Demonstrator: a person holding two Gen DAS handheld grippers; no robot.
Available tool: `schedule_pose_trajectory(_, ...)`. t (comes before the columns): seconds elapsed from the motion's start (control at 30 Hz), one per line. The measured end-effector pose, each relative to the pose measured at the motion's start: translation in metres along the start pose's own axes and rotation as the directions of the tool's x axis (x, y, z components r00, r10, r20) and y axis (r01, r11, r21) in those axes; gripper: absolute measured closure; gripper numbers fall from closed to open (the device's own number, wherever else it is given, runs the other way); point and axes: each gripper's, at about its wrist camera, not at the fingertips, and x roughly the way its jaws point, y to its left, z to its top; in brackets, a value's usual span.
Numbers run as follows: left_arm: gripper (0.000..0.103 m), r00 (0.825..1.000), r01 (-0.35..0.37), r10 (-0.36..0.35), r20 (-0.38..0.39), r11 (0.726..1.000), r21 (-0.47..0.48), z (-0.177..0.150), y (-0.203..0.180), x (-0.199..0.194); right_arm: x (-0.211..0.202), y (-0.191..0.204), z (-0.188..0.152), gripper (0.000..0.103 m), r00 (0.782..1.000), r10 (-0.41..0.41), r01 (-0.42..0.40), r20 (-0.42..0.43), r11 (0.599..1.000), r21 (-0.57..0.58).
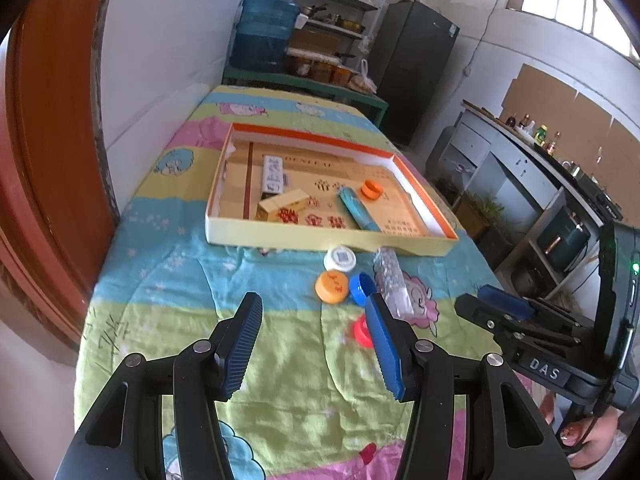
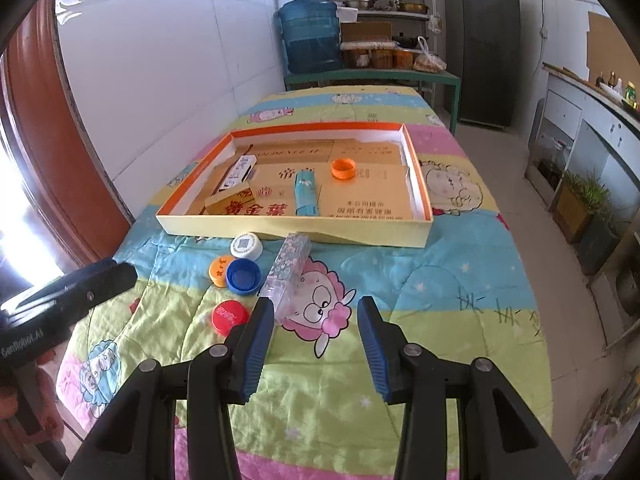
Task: Organize rigid objects
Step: 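Move both tools back out of the tray toward the caps and clear tube, then grasp the clear floral tube with the right tool while the left tool grasps the red Coca-Cola cap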
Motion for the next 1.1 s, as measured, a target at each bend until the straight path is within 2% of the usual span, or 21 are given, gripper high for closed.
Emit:
schedule_pose_trajectory(0.23, 0.048, 1.0, 0.009, -0.009, -0.022, 1.0, -0.008, -0.006, 0.002, 0.01, 0.024, 0.016, 0.011, 0.06, 1.0, -0.002, 0.002, -0.002, 1.0, 0.03)
schedule_pose_trajectory(0.37, 0.048, 1.0, 0.009, -0.009, -0.018, 1.0, -0.009, -0.007, 0.004, 0.01, 0.042, 0.024, 0.021, 0.06, 1.0, -0.031, 0.03, 0.001, 0.998, 0.053)
schedule_pose_trajectory(0.5, 0.048, 1.0, 0.004, -0.004, -0.017, 1.0, -0.017, -0.006, 0.01, 0.011, 0.062, 0.024, 0.028, 0.06, 0.997, -0.067, 0.07, -0.036, 0.995, 0.066)
schedule_pose_trajectory(0.57, 0.048, 1.0, 0.002, -0.002, -0.019, 1.0, -0.023, -0.006, 0.014, 0.012, 0.072, 0.023, 0.029, 0.062, 0.996, -0.058, 0.062, -0.061, 0.995, 0.074)
schedule_pose_trajectory(0.73, 0.048, 0.999, 0.009, -0.01, -0.031, 1.0, -0.027, -0.008, 0.016, 0.018, 0.086, 0.022, 0.028, 0.078, 0.993, -0.038, 0.048, -0.115, 0.996, 0.08)
schedule_pose_trajectory(0.83, 0.048, 0.999, 0.019, -0.02, -0.046, 1.0, -0.021, -0.009, 0.013, 0.024, 0.088, 0.025, 0.026, 0.079, 0.992, -0.048, 0.055, -0.121, 0.997, 0.062)
schedule_pose_trajectory(1.0, 0.048, 0.993, 0.071, -0.067, -0.096, 0.996, 0.043, -0.013, -0.004, 0.036, 0.082, 0.017, 0.024, 0.083, 0.992, -0.013, 0.024, -0.125, 0.996, 0.086)
schedule_pose_trajectory(1.1, 0.048, 0.99, 0.066, -0.048, -0.129, 0.988, 0.143, -0.018, -0.021, 0.047, 0.069, 0.009, 0.018, 0.083, 0.994, -0.012, 0.023, -0.112, 0.995, 0.093)
